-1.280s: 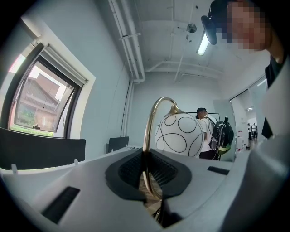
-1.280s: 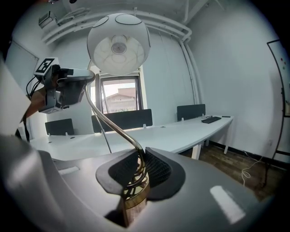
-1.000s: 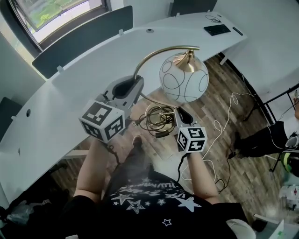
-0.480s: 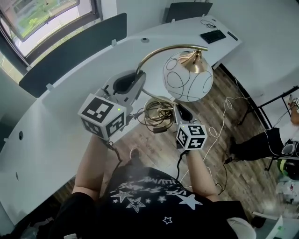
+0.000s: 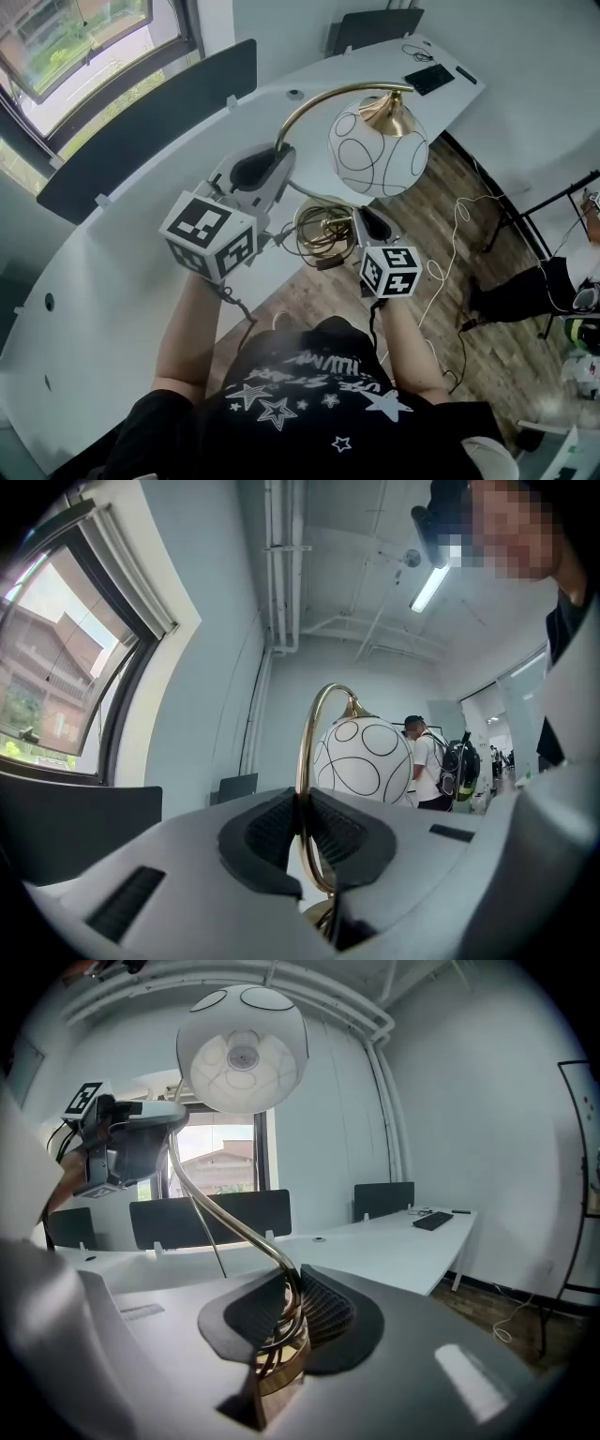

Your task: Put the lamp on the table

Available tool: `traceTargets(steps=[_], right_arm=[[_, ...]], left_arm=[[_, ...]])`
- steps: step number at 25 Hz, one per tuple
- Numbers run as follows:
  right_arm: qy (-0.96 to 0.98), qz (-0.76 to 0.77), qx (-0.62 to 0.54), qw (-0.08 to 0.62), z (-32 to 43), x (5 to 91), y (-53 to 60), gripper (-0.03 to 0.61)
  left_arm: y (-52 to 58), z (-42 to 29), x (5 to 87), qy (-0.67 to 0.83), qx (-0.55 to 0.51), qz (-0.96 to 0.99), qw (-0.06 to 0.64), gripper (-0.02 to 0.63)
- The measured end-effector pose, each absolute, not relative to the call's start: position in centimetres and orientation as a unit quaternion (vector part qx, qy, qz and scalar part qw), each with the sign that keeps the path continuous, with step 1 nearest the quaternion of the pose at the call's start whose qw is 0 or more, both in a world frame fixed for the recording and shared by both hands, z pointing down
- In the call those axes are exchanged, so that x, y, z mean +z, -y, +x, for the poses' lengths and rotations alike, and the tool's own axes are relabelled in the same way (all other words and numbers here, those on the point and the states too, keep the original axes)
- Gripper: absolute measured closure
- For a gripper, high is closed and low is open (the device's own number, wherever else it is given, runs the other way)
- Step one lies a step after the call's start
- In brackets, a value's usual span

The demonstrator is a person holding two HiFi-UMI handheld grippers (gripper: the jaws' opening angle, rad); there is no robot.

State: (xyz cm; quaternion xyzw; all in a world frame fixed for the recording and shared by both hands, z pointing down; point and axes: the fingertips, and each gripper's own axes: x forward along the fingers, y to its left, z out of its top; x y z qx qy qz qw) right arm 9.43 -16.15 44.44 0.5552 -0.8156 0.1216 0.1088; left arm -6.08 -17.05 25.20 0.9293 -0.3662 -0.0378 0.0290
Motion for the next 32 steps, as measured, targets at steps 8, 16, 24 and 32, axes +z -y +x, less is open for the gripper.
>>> traceTargets(steps=[8, 16, 24, 32], right_arm=[[0.822, 0.541, 0.127, 0.120, 9.3, 45.0, 16.3, 0.534], [0.837, 0.515, 0.133, 0.128, 9.7, 46.7, 24.3, 0.534], [0.862, 0.469, 0.138, 0.135, 12.8, 47.5, 33.4, 0.533], [0.886, 0.420, 0.128, 0.151, 14.3, 48.3, 41.2, 0.532]], left_arm=[[17.2, -5.9, 25.5, 0.376, -0.029, 0.926, 0.030, 0.581], [24.3, -5.5, 27.3, 0.399, -0.023, 0.916, 0.037, 0.581], [31.5, -2.1, 27.9, 0.441, -0.008, 0.897, 0.038, 0.581], [37.7, -0.4, 29.0, 0.501, 0.000, 0.865, 0.037, 0.581]])
